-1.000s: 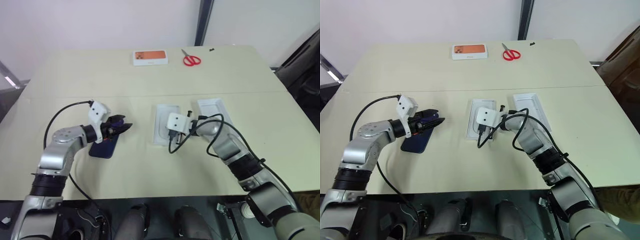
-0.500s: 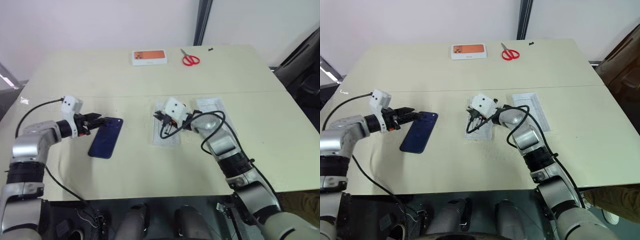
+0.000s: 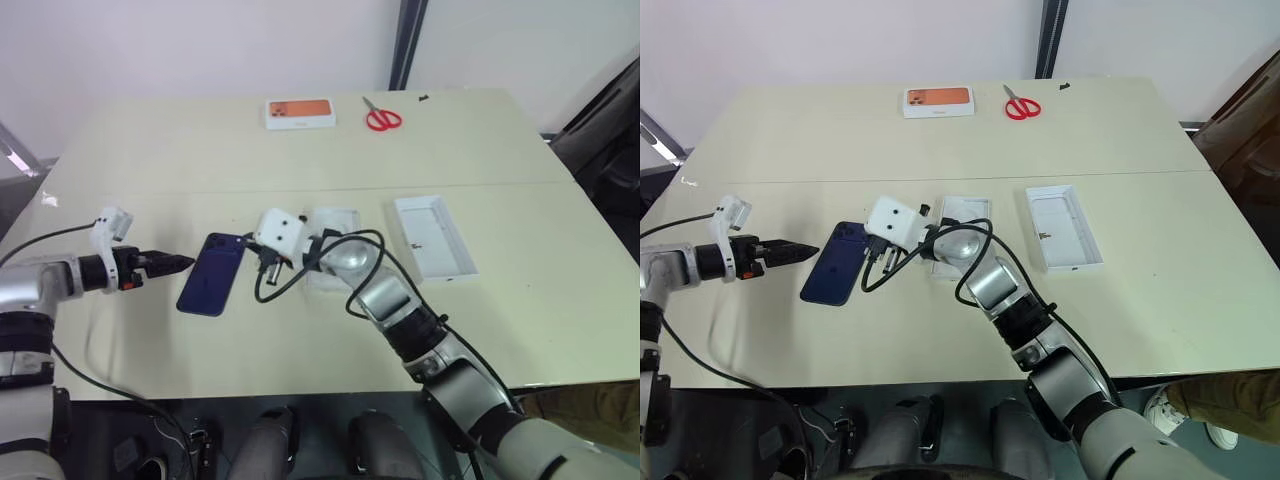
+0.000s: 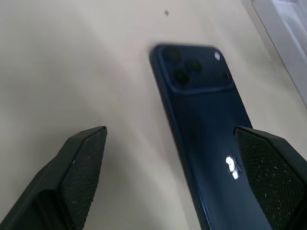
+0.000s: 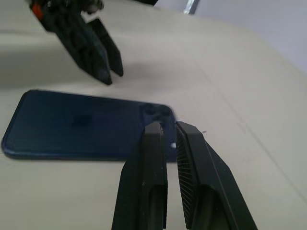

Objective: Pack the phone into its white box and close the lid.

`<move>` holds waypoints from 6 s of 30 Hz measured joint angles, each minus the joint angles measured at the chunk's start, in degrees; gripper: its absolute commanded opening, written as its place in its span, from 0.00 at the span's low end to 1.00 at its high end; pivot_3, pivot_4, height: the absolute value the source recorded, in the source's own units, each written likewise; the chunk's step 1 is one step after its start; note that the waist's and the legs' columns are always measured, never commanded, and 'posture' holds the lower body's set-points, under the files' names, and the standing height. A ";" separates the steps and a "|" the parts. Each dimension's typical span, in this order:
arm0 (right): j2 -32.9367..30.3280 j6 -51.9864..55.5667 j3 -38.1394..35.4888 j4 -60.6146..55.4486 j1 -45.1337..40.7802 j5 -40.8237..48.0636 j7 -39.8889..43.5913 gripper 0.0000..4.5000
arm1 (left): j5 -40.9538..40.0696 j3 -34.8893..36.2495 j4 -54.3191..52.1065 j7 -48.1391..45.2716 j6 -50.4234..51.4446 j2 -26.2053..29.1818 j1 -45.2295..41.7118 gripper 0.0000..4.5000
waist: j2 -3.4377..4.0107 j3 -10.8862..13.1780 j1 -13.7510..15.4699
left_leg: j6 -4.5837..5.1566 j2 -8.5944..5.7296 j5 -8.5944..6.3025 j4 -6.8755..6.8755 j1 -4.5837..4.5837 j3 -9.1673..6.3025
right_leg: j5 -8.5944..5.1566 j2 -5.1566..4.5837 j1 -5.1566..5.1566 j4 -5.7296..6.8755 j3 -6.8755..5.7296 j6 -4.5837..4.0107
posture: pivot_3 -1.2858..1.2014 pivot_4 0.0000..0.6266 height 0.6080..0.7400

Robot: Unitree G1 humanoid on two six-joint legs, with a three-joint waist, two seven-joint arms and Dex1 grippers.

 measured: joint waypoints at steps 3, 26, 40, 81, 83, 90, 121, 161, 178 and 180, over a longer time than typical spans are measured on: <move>0.22 2.03 4.22 3.55 -0.95 -2.83 1.69 0.09 | 0.27 -1.54 -0.35 -1.79 2.93 0.76 -0.62 0.99 | 0.00 -0.02 -0.03 | 0.00 0.00 0.00 0.01 0.01 0.00 | 0.00 0.01 -0.02 0.04 0.00 0.00 | 0.52 0.24 0.95; 1.98 7.86 5.83 11.66 -3.72 -4.51 5.23 0.09 | 1.15 -4.05 -2.81 -1.45 14.01 -7.63 -3.83 0.99 | 1.11 -1.35 0.81 | 0.29 -0.17 -0.17 0.03 0.31 -0.09 | -0.01 -0.10 0.37 0.04 0.01 0.02 | 0.52 0.24 0.95; 1.19 7.52 5.83 10.75 -2.98 -4.77 5.15 0.09 | -0.88 -3.57 -3.37 -1.55 16.43 -11.40 -4.31 0.99 | 1.11 -1.35 0.79 | 0.35 -0.17 -0.21 -0.01 0.56 -0.23 | -0.02 -0.09 0.74 -0.16 -0.06 0.02 | 0.52 0.24 0.95; 0.93 13.03 -10.72 -4.54 -3.18 8.53 3.97 0.15 | -13.26 15.93 0.53 9.20 26.42 -17.80 -2.67 0.00 | 0.57 -1.07 0.00 | -0.04 -0.08 0.02 -0.04 -0.13 -0.28 | 0.00 -0.02 -0.04 -0.02 -0.04 0.01 | 0.52 0.24 0.95; -0.43 16.70 -12.31 -7.62 -3.47 11.71 5.90 0.28 | -15.70 19.34 -1.84 11.34 27.99 -18.91 -2.76 0.00 | 0.51 -1.06 -0.01 | -0.04 -0.08 0.01 -0.03 -0.15 -0.26 | 0.00 -0.03 -0.03 -0.07 -0.04 0.01 | 0.52 0.24 0.95; -18.85 21.44 -8.67 -19.86 4.84 14.02 17.43 0.60 | -21.91 28.50 -11.55 23.35 30.54 -26.44 -2.92 0.00 | 0.35 -0.97 0.39 | 0.22 -0.10 -0.14 0.09 -0.29 -0.24 | 0.00 -0.05 -0.01 -0.14 -0.05 0.02 | 0.52 0.24 0.95; -26.50 14.17 -2.99 -20.94 13.42 10.65 18.48 0.09 | -35.01 29.09 -25.93 46.50 26.68 -40.40 1.25 0.00 | 0.01 -0.77 0.49 | -0.04 -0.04 0.03 0.18 -0.46 -0.15 | 0.02 -0.02 0.05 -0.14 -0.02 0.00 | 0.52 0.24 0.95; -31.57 17.73 -8.00 -38.03 20.20 21.54 23.38 0.66 | -44.47 20.93 -28.78 52.40 26.61 -40.61 6.98 0.00 | -0.02 -0.76 0.65 | -0.04 -0.03 0.03 0.23 -0.46 -0.16 | 0.02 -0.02 0.11 -0.16 -0.02 0.00 | 0.52 0.24 0.95; -32.98 12.78 -10.59 -30.33 20.90 19.46 19.24 0.66 | -45.82 17.67 -30.34 54.81 25.24 -41.09 8.55 0.97 | -0.05 -0.74 0.75 | -0.03 -0.03 0.03 0.29 -0.45 -0.15 | 0.02 -0.02 0.17 -0.15 -0.02 0.00 | 0.52 0.24 0.95; -32.98 12.51 -10.66 -29.55 20.26 19.35 18.79 0.66 | -45.71 17.17 -30.59 54.83 25.20 -40.50 8.56 0.97 | -0.05 -0.74 0.71 | -0.03 -0.03 0.03 0.28 -0.44 -0.15 | 0.02 -0.02 0.15 -0.15 -0.02 0.00 | 0.52 0.24 0.95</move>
